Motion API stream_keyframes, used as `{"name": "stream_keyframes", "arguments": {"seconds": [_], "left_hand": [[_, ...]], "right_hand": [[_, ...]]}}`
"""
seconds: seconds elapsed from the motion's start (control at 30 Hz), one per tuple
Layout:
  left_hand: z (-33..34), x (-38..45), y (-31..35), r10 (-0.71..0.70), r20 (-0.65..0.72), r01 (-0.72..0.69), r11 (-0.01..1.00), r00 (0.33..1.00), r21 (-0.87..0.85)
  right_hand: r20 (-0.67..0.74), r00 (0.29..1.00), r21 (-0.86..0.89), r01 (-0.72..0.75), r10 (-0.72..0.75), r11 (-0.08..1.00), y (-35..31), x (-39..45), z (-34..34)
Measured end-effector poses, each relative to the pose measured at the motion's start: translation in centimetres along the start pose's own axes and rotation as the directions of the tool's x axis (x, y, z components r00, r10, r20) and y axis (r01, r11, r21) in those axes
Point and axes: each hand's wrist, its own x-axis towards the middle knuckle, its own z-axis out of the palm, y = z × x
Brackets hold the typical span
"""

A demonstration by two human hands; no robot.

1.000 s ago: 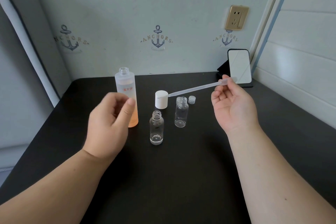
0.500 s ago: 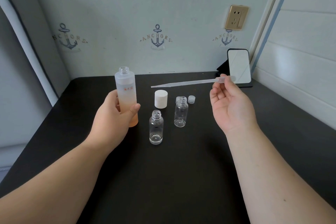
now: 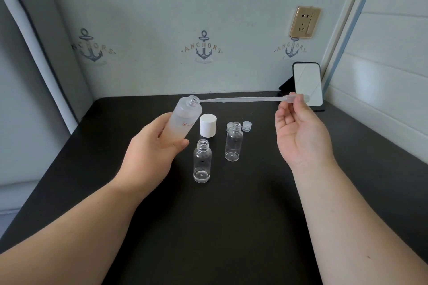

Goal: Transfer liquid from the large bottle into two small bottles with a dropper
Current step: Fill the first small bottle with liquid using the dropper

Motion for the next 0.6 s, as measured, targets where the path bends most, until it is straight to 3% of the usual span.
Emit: {"name": "stream_keyframes", "arguments": {"seconds": [0.6], "left_hand": [[0.00, 0.22, -0.43, 0.097, -0.026, -0.090, 0.975, 0.995, 0.204]], "right_hand": [[0.082, 0.995, -0.172, 0.068, -0.054, 0.983, -0.24, -0.07, -0.03]]}}
